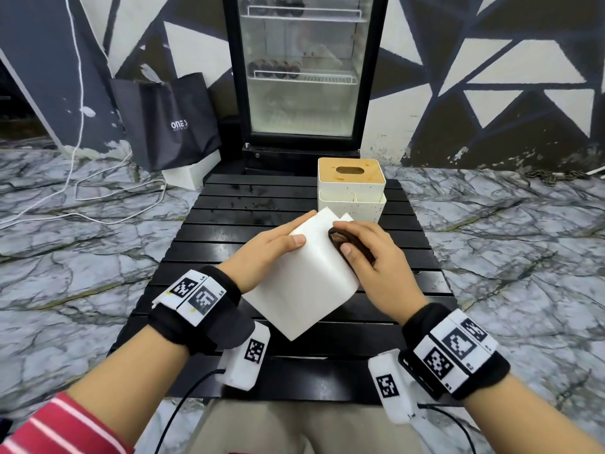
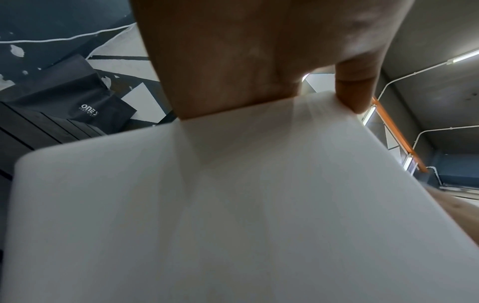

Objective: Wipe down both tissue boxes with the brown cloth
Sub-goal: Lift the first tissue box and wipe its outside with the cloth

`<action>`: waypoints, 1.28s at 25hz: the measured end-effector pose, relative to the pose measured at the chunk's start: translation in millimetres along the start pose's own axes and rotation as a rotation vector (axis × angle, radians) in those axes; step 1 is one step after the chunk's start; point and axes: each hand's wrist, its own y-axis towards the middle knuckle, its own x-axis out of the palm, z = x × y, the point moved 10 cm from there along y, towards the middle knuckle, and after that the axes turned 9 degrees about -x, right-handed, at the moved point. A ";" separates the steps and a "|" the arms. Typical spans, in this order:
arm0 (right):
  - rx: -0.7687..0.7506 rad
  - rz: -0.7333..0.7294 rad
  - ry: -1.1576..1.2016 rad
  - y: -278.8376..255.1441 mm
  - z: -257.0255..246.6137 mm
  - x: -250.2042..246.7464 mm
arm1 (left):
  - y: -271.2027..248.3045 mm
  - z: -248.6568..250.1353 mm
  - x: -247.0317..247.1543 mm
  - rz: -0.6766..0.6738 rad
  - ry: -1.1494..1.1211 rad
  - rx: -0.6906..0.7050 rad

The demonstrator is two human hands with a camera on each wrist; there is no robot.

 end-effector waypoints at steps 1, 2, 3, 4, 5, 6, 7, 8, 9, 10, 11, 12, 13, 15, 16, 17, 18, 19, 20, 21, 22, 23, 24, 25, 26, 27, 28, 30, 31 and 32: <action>0.028 0.005 -0.008 3.6 9.1 -2.0 | 0.7 -1.3 -1.2 0.002 -0.009 -0.011; 0.054 0.009 -0.017 7.0 17.5 -4.1 | 0.9 -2.8 -1.3 -0.001 -0.012 -0.020; 0.074 0.013 -0.027 10.4 24.8 -6.3 | 1.2 -3.3 -1.2 -0.006 -0.008 -0.022; 0.090 0.012 -0.037 13.7 30.6 -8.1 | 1.4 -3.4 -0.7 -0.013 -0.004 -0.019; 0.103 0.010 -0.044 16.8 35.2 -8.9 | 1.9 -3.9 -0.2 -0.020 -0.010 -0.017; 0.115 0.005 -0.050 20.2 38.5 -9.0 | 2.8 -4.8 -1.1 -0.019 -0.022 -0.020; 0.127 0.000 -0.053 23.7 40.6 -8.6 | 3.8 -5.8 -2.5 -0.016 -0.034 -0.023; 0.141 -0.004 -0.056 27.2 41.5 -8.0 | 4.4 -6.9 -4.0 -0.013 -0.042 -0.026; 0.154 -0.007 -0.058 31.2 41.7 -6.8 | 4.9 -8.1 -4.8 -0.014 -0.047 -0.029; 0.164 -0.013 -0.061 34.2 40.9 -5.6 | 5.0 -9.5 -4.8 -0.017 -0.052 -0.033; 0.167 -0.021 -0.069 36.9 39.1 -3.8 | 4.8 -10.2 -4.7 -0.018 -0.053 -0.033; 0.160 -0.028 -0.080 38.4 35.3 -1.7 | 4.2 -9.9 -4.3 -0.014 -0.047 -0.028; 0.147 -0.032 -0.086 38.9 30.1 0.5 | 3.5 -8.3 -3.2 -0.012 -0.037 -0.020; 0.107 -0.029 -0.065 39.1 15.6 5.5 | 1.8 -4.2 -0.1 -0.011 -0.018 -0.003; 0.086 -0.024 -0.044 38.9 7.5 8.2 | 1.5 -2.6 1.0 -0.010 -0.009 0.006; 0.065 -0.020 -0.028 37.8 -0.4 10.2 | 1.1 -0.7 2.5 -0.010 -0.004 0.017; 0.044 -0.018 -0.015 36.2 -7.9 12.1 | 0.2 1.4 3.9 -0.013 -0.001 0.027; 0.021 -0.017 -0.001 33.7 -14.7 13.4 | -0.3 2.6 5.4 -0.017 0.002 0.033; -0.003 -0.019 0.010 30.1 -20.8 14.0 | -0.3 3.0 6.4 -0.017 0.010 0.037; -0.023 -0.024 0.016 26.6 -26.0 14.0 | 0.4 3.5 6.5 -0.013 0.019 0.042; -0.031 -0.028 0.021 23.2 -29.1 13.2 | 1.0 4.4 6.9 -0.013 0.023 0.048; -0.025 -0.029 0.026 21.0 -29.4 11.2 | 1.9 6.5 8.8 -0.019 0.024 0.055; -0.010 -0.029 0.030 19.6 -28.1 8.3 | 2.3 7.8 11.7 -0.030 0.021 0.058; 0.004 -0.030 0.031 19.3 -26.2 5.2 | 3.2 8.5 15.2 -0.049 0.009 0.056; 0.016 -0.037 0.031 19.9 -24.6 3.3 | 4.4 7.6 18.4 -0.074 -0.026 0.050; 0.028 -0.046 0.031 20.8 -22.7 2.6 | 5.0 6.0 21.7 -0.105 -0.074 0.038; 0.042 -0.053 0.028 21.3 -20.7 1.6 | 5.2 4.7 24.9 -0.132 -0.116 0.027; 0.063 -0.050 0.017 22.3 -16.7 -2.3 | 6.7 5.6 28.6 -0.147 -0.142 0.024; 0.067 -0.046 0.015 22.8 -16.1 -3.6 | 7.8 6.0 29.0 -0.141 -0.136 0.030; 0.070 -0.043 0.014 22.8 -16.3 -4.6 | 8.5 6.0 28.5 -0.136 -0.134 0.034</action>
